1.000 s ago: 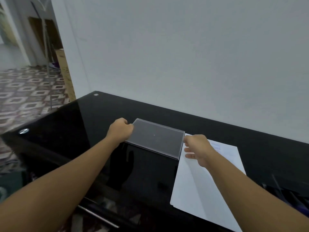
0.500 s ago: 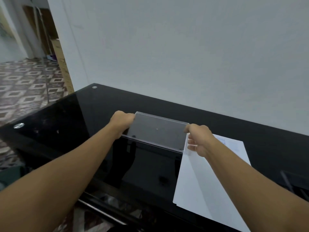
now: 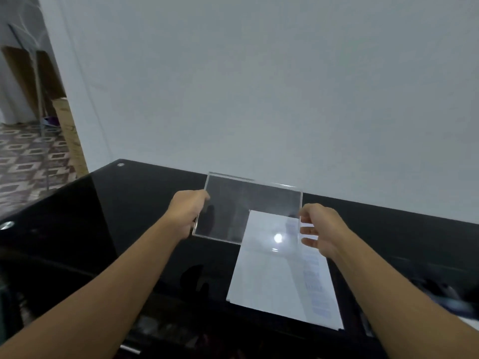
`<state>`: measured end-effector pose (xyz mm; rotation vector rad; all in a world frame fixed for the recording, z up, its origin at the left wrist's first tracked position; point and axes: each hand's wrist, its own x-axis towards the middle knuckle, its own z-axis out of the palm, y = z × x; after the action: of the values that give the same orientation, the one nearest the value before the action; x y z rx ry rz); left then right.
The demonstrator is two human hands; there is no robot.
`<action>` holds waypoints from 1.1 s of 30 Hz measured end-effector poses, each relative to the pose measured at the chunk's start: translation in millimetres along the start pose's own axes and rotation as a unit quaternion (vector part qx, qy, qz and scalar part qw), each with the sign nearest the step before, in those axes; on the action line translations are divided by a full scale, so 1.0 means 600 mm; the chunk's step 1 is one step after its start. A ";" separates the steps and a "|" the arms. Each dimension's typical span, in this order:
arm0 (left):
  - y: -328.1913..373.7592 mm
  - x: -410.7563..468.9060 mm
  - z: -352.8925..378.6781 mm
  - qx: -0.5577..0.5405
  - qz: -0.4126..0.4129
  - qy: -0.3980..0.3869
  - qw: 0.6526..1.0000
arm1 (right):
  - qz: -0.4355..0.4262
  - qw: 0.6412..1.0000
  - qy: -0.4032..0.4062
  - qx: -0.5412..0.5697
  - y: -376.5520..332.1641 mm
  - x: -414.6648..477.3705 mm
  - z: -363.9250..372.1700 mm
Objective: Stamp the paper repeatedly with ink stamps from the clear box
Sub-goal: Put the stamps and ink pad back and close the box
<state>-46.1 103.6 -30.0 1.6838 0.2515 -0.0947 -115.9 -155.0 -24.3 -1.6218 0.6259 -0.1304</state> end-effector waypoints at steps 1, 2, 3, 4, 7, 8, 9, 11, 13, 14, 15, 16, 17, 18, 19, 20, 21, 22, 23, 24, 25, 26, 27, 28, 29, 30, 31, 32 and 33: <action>0.002 -0.013 0.013 -0.005 0.000 -0.007 1.000 | -0.005 1.000 0.007 0.002 -0.001 -0.009 -0.021; 0.004 -0.024 0.025 -0.014 -0.004 -0.016 1.000 | -0.009 1.000 0.016 0.007 -0.002 -0.016 -0.041; 0.007 -0.037 0.038 -0.025 -0.008 -0.027 0.999 | -0.012 1.000 0.026 0.013 -0.002 -0.022 -0.060; 0.010 -0.048 0.051 -0.035 -0.009 -0.037 0.999 | -0.018 0.999 0.037 0.022 -0.003 -0.029 -0.080; 0.022 -0.092 0.090 -0.074 -0.006 -0.064 0.995 | -0.040 0.995 0.074 0.061 -0.002 -0.048 -0.140; 0.026 -0.109 0.102 -0.091 -0.006 -0.077 0.993 | -0.044 0.992 0.087 0.076 0.001 -0.053 -0.163; 0.029 -0.126 0.115 -0.108 -0.010 -0.091 0.990 | -0.044 0.990 0.099 0.094 0.005 -0.056 -0.186; 0.033 -0.155 0.142 -0.142 -0.018 -0.114 0.983 | -0.038 0.982 0.117 0.141 0.015 -0.065 -0.232; 0.034 -0.180 0.170 -0.172 -0.022 -0.137 0.975 | -0.035 0.975 0.130 0.179 0.026 -0.074 -0.275; 0.033 -0.190 0.185 -0.180 -0.021 -0.150 0.972 | -0.034 0.972 0.133 0.189 0.031 -0.081 -0.295; 0.032 -0.201 0.201 -0.181 -0.016 -0.163 0.970 | -0.036 0.972 0.136 0.190 0.038 -0.086 -0.314; 0.029 -0.209 0.217 -0.179 -0.012 -0.174 0.968 | -0.034 0.973 0.143 0.179 0.045 -0.091 -0.332; 0.025 -0.218 0.232 -0.174 -0.009 -0.181 0.968 | -0.029 0.975 0.150 0.161 0.053 -0.096 -0.348; 0.020 -0.226 0.247 -0.164 -0.004 -0.184 0.969 | -0.022 0.977 0.164 0.134 0.060 -0.103 -0.362; 0.014 -0.231 0.262 -0.145 0.002 -0.185 0.972 | -0.015 0.977 0.184 0.110 0.068 -0.108 -0.376; 0.008 -0.238 0.277 -0.121 0.009 -0.184 0.975 | -0.008 0.975 0.205 0.089 0.076 -0.114 -0.389; 0.002 -0.247 0.292 -0.099 0.017 -0.186 0.977 | -0.008 0.972 0.222 0.078 0.083 -0.118 -0.402; -0.005 -0.258 0.305 -0.082 0.026 -0.189 0.978 | -0.009 0.969 0.235 0.070 0.088 -0.123 -0.413; -0.012 -0.267 0.320 -0.072 0.033 -0.196 0.977 | -0.013 0.966 0.247 0.070 0.096 -0.123 -0.426; -0.019 -0.277 0.333 -0.055 0.043 -0.201 0.977 | -0.018 0.964 0.257 0.068 0.105 -0.122 -0.437; -0.026 -0.285 0.346 -0.034 0.059 -0.206 0.976 | -0.021 0.962 0.267 0.057 0.116 -0.120 -0.449; -0.033 -0.293 0.355 -0.003 0.076 -0.210 0.975 | -0.023 0.960 0.278 0.038 0.125 -0.117 -0.459; -0.042 -0.298 0.365 0.027 0.096 -0.212 0.972 | -0.026 0.957 0.288 0.017 0.136 -0.111 -0.470; -0.049 -0.302 0.371 0.053 0.112 -0.210 0.970 | -0.028 0.956 0.294 -0.005 0.145 -0.109 -0.478; -0.056 -0.303 0.377 0.076 0.125 -0.207 0.967 | -0.029 0.954 0.299 -0.024 0.155 -0.106 -0.485; -0.062 -0.304 0.382 0.096 0.134 -0.206 0.965 | -0.026 0.952 0.301 -0.040 0.163 -0.103 -0.489; -0.067 -0.304 0.387 0.116 0.142 -0.205 0.961 | -0.024 0.951 0.304 -0.054 0.172 -0.099 -0.494; -0.071 -0.305 0.390 0.133 0.148 -0.206 0.958 | -0.018 0.949 0.307 -0.071 0.178 -0.098 -0.497; -0.074 -0.305 0.394 0.146 0.151 -0.208 0.955 | -0.019 0.945 0.314 -0.086 0.188 -0.092 -0.500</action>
<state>-214.0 -145.3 -66.0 1.9289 -0.3533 -0.2626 -328.9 -397.4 -66.5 -1.7618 1.1160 -0.6549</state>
